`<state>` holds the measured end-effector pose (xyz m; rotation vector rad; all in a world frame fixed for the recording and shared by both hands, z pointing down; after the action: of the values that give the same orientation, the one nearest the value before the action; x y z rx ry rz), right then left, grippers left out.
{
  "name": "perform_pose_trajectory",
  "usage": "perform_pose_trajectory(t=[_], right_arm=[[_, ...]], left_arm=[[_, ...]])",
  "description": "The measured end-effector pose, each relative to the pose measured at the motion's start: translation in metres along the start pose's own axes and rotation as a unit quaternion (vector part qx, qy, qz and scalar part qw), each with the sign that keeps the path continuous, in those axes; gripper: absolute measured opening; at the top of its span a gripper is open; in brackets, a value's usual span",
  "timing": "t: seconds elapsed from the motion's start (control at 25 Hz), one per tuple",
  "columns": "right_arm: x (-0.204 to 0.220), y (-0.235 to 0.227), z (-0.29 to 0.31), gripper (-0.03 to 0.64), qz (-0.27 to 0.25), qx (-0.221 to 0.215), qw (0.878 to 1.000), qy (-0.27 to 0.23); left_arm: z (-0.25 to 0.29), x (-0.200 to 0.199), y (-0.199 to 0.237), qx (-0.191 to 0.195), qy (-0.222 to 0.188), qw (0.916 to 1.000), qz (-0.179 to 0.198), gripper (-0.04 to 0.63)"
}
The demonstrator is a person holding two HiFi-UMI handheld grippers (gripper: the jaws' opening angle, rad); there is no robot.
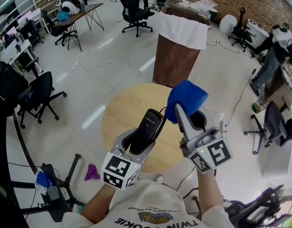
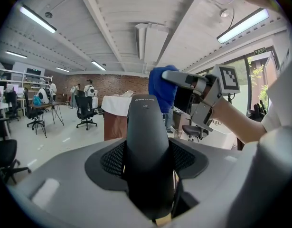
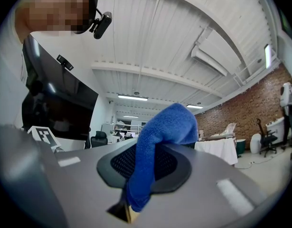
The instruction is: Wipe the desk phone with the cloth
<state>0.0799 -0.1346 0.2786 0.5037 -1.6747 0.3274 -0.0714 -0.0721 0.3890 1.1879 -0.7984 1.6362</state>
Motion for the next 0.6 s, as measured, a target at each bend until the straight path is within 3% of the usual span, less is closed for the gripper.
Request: perform_pose_trajectory(t=[0.6], right_arm=[[-0.009, -0.011, 0.037, 0.060, -0.008, -0.022, 1.000, 0.017]], left_arm=[[0.000, 0.001, -0.009, 0.003, -0.004, 0.9995, 0.030, 0.256]])
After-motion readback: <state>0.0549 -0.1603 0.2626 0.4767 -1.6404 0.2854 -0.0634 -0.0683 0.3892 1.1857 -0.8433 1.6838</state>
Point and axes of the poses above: the fingertips, and each gripper's own axes: z forward along the fingers, y to its left, x out of its underside, the point moved 6 cm from there along -z, backward along the fingers, and after that the axes turned 14 degrees about -x, right-handed, at the moved point
